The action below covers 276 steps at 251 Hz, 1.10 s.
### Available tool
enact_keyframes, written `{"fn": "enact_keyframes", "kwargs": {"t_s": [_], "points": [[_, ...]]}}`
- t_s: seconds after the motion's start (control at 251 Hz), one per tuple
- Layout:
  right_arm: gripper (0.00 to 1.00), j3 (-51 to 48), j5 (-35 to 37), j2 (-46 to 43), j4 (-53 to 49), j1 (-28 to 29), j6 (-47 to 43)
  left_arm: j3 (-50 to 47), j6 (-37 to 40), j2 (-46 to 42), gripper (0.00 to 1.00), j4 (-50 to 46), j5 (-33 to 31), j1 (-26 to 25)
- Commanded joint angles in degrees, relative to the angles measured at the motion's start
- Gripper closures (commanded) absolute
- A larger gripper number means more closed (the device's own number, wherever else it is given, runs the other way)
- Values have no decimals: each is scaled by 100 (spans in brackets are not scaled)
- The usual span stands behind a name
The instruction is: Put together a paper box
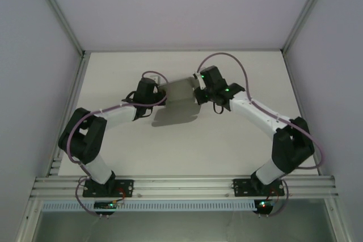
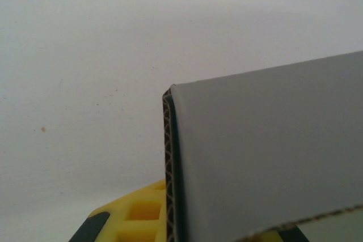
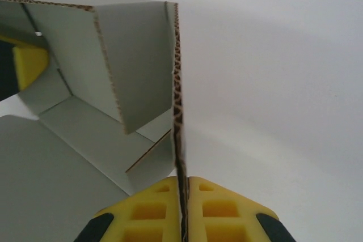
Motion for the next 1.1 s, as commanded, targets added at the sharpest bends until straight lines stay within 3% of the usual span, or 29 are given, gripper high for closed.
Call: {"fn": "enact_keyframes", "kwargs": {"t_s": [0.0,0.096,0.227,0.527,0.623,0.93,1.098], "points": [[100,495,897,471,-430,214,240,264,143,-72,100,108,325,-229],[100,1190,1876,985,-1012,573,291,290,81,-52,100,78,327,-243],[100,2119,3284,1738,-2475,674,1031,266,54,-114,100,114,302,-263],[100,2944,4181,2505,-3216,848,1579,256,-29,-106,100,146,288,-285],[100,3000,4240,2611,-3317,828,1686,236,-18,-120,100,159,269,-284],[100,2966,3451,2387,-2626,1019,1225,276,-59,20,100,194,226,-283],[71,2423,3126,1613,-2308,1147,864,242,-8,47,100,200,116,-253]]}}
